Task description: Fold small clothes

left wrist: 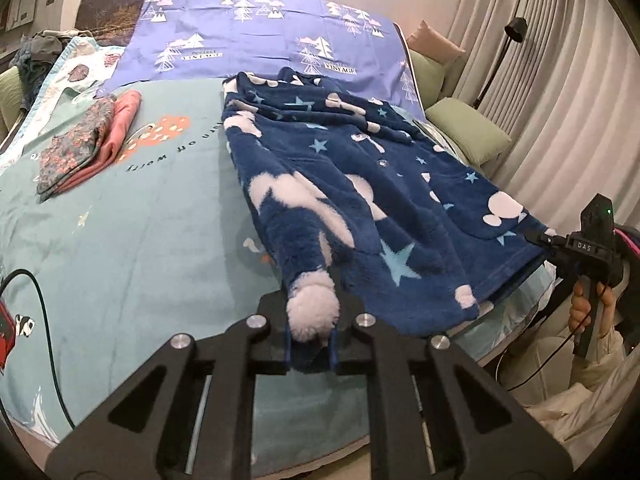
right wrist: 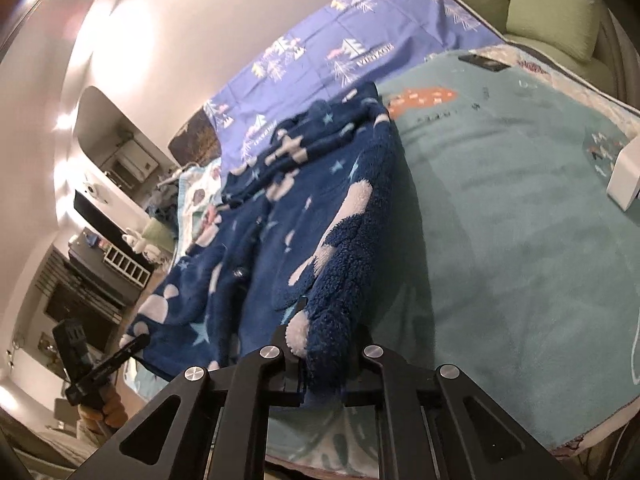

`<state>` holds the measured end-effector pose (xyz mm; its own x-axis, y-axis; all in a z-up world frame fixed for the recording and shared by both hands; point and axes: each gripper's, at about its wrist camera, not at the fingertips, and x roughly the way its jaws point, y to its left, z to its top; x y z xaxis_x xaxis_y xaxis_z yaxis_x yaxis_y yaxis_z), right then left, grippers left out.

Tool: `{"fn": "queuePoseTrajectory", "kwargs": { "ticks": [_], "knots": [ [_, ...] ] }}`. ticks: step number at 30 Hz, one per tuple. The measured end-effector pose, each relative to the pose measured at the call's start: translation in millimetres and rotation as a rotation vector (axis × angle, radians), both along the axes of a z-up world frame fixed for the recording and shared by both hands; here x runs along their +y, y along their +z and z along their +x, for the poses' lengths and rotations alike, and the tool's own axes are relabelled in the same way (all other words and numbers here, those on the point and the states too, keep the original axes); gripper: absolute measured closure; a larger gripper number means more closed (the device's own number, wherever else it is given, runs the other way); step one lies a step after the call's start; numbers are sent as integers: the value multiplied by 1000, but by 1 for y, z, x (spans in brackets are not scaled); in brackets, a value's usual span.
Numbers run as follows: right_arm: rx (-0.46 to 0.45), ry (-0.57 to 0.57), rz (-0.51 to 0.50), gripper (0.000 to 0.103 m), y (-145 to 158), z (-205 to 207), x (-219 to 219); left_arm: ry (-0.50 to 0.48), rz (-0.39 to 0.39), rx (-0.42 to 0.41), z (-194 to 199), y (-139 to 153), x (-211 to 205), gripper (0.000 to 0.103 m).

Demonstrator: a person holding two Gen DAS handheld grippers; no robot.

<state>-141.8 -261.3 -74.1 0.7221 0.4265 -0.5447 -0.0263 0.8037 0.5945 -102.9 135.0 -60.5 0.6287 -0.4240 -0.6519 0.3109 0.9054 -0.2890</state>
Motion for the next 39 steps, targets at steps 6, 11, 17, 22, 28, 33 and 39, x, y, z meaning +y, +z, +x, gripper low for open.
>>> {"fn": "queuePoseTrajectory", "kwargs": {
  "ticks": [6, 11, 17, 22, 28, 33, 39],
  "knots": [
    [-22, 7, 41, 95, 8, -15, 2, -19, 1, -10, -16, 10, 3, 90],
    [-34, 16, 26, 95, 18, -29, 4, -44, 33, -36, -30, 20, 0, 90],
    [-39, 15, 43, 95, 22, -45, 1, -53, -26, -5, -39, 31, 14, 90],
    [-52, 16, 25, 95, 30, -45, -7, -37, 22, -42, -32, 43, 18, 90],
    [-85, 39, 73, 95, 42, -17, -14, -66, 33, -94, -1, 59, 6, 90],
    [-149, 43, 66, 95, 70, 10, -21, -48, 63, -161, 20, 82, 1, 90],
    [-193, 15, 95, 95, 90, 40, -38, 7, 55, -218, 49, 102, 10, 90]
  ]
}}
